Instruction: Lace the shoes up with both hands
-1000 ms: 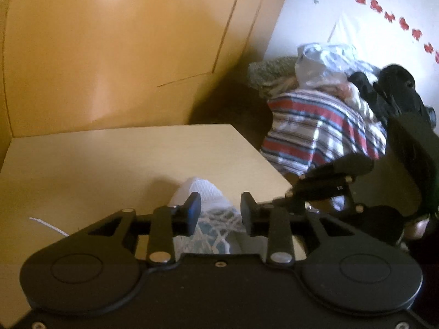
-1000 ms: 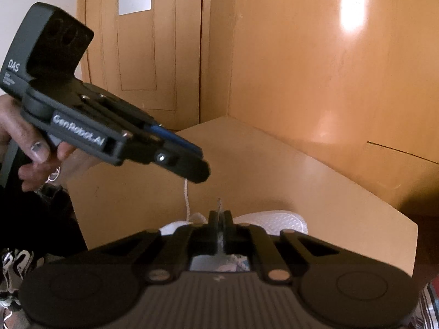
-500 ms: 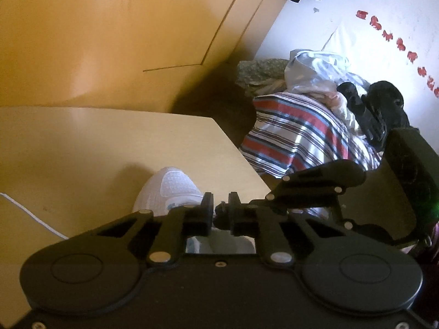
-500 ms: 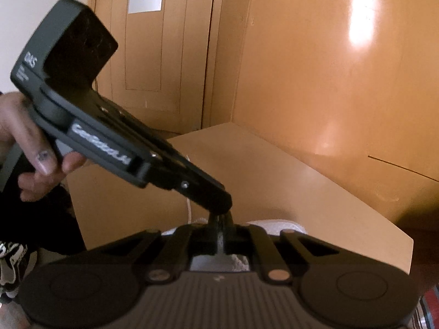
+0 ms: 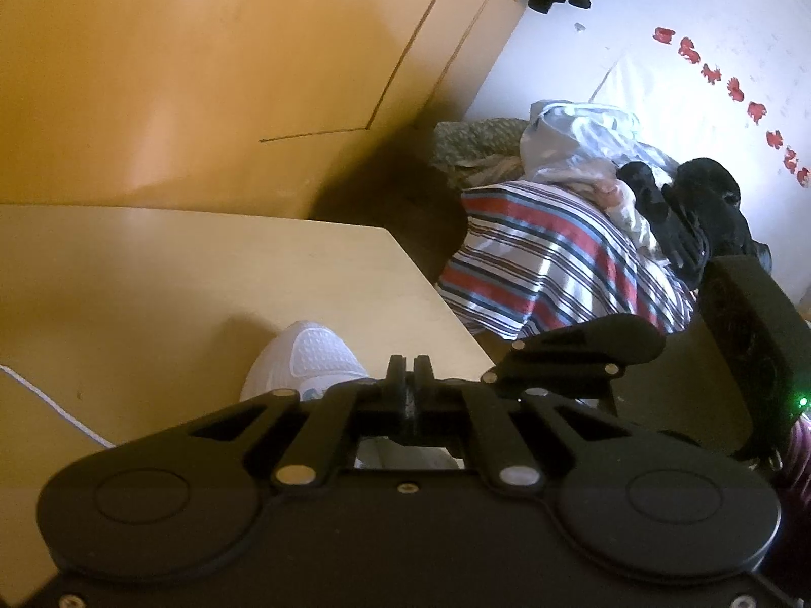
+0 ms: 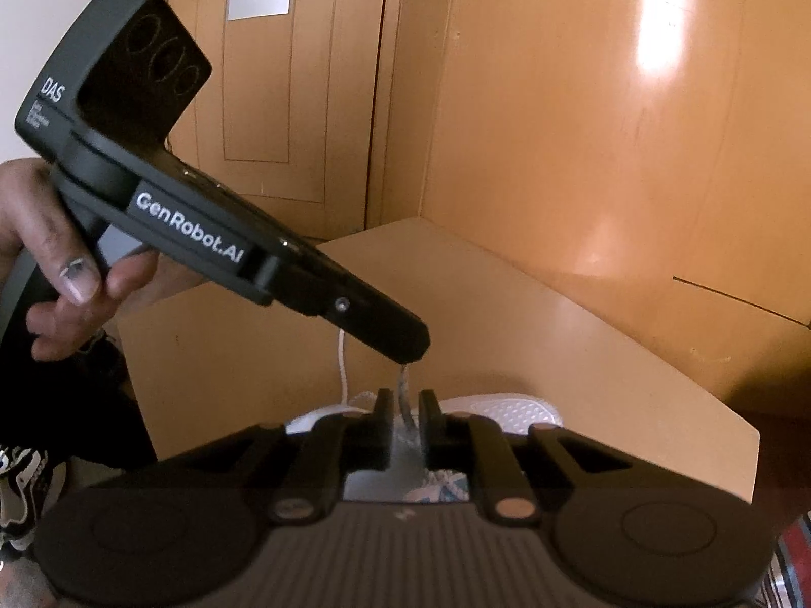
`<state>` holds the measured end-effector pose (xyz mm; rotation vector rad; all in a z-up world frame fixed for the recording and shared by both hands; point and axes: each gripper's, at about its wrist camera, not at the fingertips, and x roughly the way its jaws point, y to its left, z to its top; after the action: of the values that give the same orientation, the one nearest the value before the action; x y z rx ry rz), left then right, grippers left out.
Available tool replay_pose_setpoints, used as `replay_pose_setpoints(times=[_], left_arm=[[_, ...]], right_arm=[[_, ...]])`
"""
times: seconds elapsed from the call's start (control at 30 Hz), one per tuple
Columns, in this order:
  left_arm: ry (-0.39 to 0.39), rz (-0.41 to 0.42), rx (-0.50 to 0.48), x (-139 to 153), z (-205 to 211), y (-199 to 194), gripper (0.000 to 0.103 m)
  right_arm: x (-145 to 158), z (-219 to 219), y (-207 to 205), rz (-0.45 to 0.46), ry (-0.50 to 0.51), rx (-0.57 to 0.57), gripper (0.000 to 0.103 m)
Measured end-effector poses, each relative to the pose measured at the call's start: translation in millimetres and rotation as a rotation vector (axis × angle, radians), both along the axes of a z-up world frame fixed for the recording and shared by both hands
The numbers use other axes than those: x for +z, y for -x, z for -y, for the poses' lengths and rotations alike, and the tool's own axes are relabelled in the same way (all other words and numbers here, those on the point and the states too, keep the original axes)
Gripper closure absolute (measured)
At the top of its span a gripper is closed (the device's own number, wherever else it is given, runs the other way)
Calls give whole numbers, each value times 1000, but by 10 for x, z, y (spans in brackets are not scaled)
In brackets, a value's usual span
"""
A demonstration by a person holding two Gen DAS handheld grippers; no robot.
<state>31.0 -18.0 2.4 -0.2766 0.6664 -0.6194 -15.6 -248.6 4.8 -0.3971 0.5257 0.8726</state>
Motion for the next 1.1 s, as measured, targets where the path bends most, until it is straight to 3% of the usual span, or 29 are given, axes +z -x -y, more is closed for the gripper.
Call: replay_pose_setpoints(times=[0.33, 0.4, 0.47, 0.5, 0.63, 0.73, 0.83, 0.97, 1.1], left_arm=[[-55, 26, 7, 40, -54, 29, 103], [-69, 32, 9, 50, -72, 35, 94], [-84, 39, 11, 59, -89, 41, 62], [-105, 46, 7, 67, -90, 51, 61], [-318, 114, -60, 30, 31, 190, 61], [-357, 83, -106, -86, 105, 229, 61], [-417, 92, -136, -178, 211, 265, 68], [-409, 76, -128, -215, 195, 231, 84], [-401, 61, -121, -252, 178, 197, 91]], right_arm=[[-19, -28, -103, -24, 0, 5, 100], [14, -28, -109, -21, -4, -3, 100], [41, -16, -117, -28, 4, -6, 100], [43, -15, -124, -30, 7, -8, 100], [51, 26, -127, -73, 48, 0, 100], [9, -42, -128, -93, 89, 19, 100], [-103, -220, -141, -110, 130, 38, 100], [-176, -285, -256, -129, 161, 29, 100], [-206, -392, -325, -150, 162, 19, 100]])
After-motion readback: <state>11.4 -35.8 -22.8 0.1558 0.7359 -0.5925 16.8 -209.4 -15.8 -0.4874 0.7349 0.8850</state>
